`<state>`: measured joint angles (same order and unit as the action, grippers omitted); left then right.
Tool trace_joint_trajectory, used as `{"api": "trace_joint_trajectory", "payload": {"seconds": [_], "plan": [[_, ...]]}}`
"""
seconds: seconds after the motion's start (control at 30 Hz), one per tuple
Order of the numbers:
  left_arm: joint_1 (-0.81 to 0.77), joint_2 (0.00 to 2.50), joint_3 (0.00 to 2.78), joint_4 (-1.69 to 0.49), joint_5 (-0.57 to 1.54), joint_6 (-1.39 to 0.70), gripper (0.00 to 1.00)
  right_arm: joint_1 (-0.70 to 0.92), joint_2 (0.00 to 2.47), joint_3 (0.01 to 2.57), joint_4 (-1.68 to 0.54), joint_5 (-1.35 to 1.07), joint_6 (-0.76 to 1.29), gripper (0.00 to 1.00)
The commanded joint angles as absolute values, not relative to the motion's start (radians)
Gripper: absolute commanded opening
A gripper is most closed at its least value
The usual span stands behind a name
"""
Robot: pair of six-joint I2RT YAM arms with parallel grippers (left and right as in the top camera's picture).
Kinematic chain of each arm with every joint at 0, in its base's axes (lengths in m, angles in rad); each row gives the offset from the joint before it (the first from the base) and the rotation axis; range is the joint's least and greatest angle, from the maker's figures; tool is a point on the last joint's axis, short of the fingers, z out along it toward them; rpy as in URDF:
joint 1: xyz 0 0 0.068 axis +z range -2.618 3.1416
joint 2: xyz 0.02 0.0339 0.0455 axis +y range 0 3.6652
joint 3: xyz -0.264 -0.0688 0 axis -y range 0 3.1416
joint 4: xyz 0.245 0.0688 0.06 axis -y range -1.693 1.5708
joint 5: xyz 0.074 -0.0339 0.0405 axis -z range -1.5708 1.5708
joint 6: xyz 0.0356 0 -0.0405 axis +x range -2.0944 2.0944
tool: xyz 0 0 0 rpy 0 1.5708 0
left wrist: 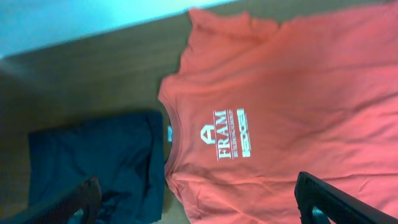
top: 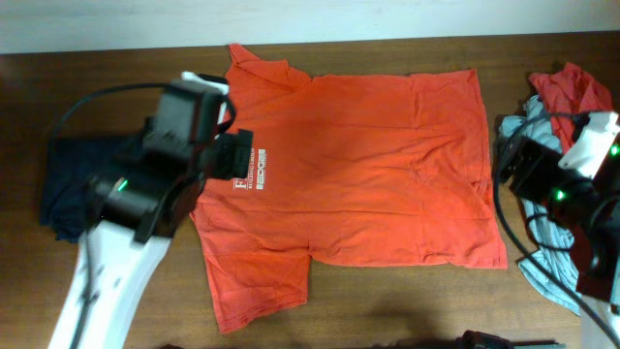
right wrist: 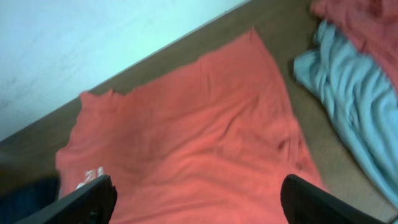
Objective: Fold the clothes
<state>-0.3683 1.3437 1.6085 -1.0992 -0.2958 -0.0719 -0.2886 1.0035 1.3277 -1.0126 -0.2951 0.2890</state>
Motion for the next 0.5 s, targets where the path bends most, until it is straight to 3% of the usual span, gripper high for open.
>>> {"api": "trace_joint_trajectory", "payload": {"seconds": [0.0,0.17,0.47], "plan": [[-0.364,1.254,1.622,-1.109,-0.25,-0.071,0.99,-0.288,0.999,1.335,-1.077,-0.338,0.289,0.93],[-0.364,1.209,1.622,-1.152,-0.252,-0.071,0.99,-0.288,1.021,1.335,-1.16,-0.34,0.289,1.0],[-0.364,1.263,1.62,-1.18,-0.252,-0.071,0.99,-0.288,1.084,1.334,-1.25,-0.34,0.284,0.99]]}}
